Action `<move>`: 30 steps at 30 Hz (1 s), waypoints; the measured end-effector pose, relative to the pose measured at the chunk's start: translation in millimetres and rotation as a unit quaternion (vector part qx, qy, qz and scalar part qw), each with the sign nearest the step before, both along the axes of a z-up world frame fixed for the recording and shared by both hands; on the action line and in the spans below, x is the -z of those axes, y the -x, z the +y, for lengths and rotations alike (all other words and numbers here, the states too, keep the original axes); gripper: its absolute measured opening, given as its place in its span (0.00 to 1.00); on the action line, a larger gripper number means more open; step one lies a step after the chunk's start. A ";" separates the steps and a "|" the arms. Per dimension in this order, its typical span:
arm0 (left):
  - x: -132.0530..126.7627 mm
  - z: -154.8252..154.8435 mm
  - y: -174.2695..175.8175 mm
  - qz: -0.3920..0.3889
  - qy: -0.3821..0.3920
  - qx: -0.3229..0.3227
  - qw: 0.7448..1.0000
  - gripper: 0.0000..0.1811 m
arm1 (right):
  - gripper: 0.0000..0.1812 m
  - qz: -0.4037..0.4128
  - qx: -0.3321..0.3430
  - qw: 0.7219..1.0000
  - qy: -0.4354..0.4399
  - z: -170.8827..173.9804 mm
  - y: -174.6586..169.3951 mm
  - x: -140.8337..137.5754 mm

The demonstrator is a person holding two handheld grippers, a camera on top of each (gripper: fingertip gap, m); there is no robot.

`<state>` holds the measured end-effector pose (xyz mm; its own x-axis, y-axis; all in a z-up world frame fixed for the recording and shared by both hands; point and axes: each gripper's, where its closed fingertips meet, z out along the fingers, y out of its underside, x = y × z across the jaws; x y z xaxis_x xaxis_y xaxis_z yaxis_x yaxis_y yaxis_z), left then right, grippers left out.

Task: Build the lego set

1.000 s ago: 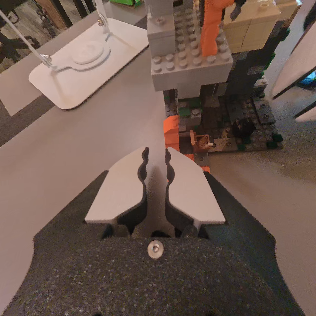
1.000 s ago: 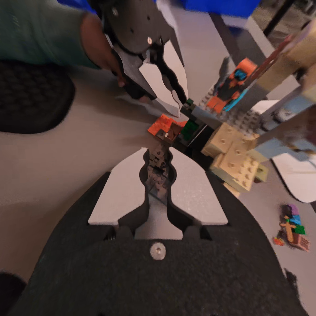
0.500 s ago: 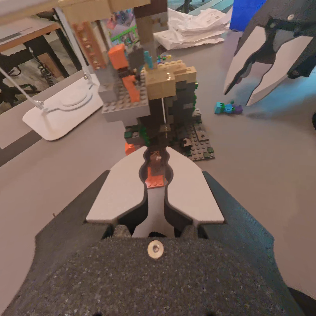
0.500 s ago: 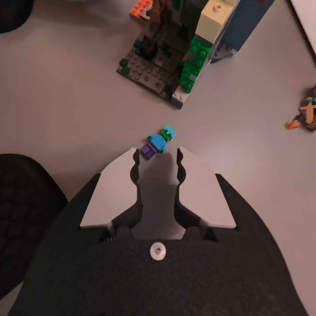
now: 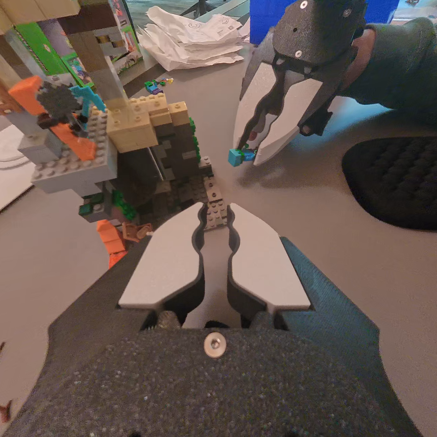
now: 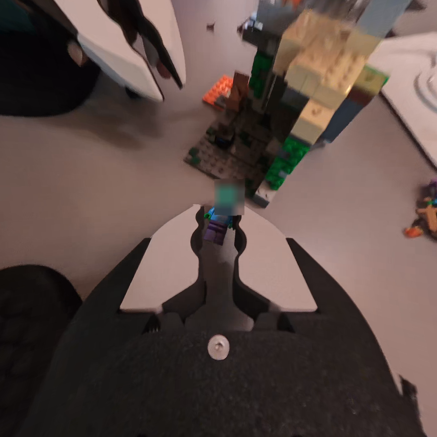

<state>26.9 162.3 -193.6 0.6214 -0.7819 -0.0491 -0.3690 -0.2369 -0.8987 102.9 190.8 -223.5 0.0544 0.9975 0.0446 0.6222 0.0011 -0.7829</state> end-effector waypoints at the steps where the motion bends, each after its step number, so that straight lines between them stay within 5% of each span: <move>1: 0.6 -1.1 -1.2 -0.003 0.004 0.000 1.000 0.09 | 0.12 0.014 0.001 1.000 -0.015 -0.8 5.2 -6.8; 7: -9.6 -11.9 -14.2 -0.091 0.058 0.008 0.994 0.13 | 0.12 0.169 -0.020 0.976 -0.136 -29.4 46.8 -63.0; 21: -42.5 -27.5 -20.9 -0.266 0.129 0.025 0.955 0.14 | 0.12 0.171 -0.029 0.921 -0.349 -54.0 64.1 -73.2; 26: -38.4 -27.8 -19.8 -0.242 0.114 0.016 0.963 0.08 | 0.12 0.149 -0.033 0.915 -0.373 -59.8 69.0 -65.6; 30: -28.2 -27.6 -16.3 -0.147 0.074 0.019 0.986 0.08 | 0.12 0.133 -0.064 0.949 -0.277 -66.0 66.9 -60.6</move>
<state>43.2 134.7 -165.5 0.5612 -0.7904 0.2455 -0.1084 -0.3642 -0.9250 36.0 124.9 -162.9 0.0164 0.8241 0.5661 0.3689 0.5213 -0.7696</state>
